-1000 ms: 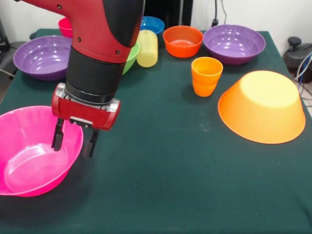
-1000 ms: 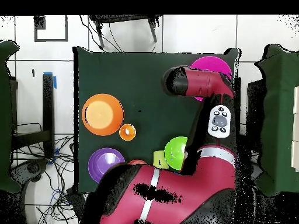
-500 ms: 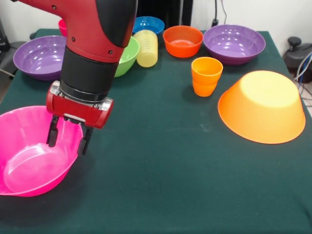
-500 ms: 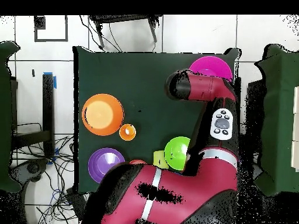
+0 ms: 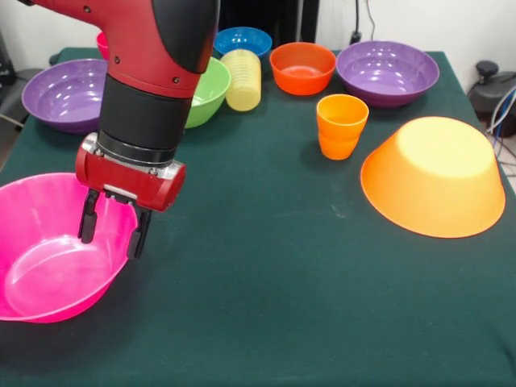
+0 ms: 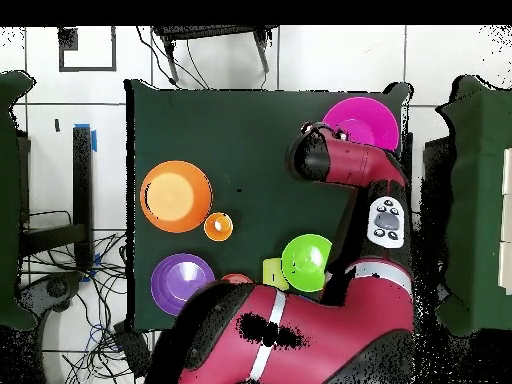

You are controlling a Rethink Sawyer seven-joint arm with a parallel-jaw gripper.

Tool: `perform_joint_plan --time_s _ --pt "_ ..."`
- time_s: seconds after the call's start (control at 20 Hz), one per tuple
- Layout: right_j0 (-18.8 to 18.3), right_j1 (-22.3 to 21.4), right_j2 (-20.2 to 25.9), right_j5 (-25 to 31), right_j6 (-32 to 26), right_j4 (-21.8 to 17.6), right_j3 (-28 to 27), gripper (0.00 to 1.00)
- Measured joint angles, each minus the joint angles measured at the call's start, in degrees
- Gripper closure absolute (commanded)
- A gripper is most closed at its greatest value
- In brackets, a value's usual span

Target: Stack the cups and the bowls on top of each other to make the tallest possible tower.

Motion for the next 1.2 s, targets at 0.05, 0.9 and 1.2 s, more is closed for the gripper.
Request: perform_joint_plan --time_s 0.05,0.9,1.2 --pt "-0.28 -0.15 0.09 -0.82 0.33 0.82 0.66 0.0" --pt "-1.51 0.02 1.72 -3.23 0.94 4.1 6.03 0.0" --pt "-2.5 0.36 2.09 -3.23 0.94 4.09 8.21 0.0"
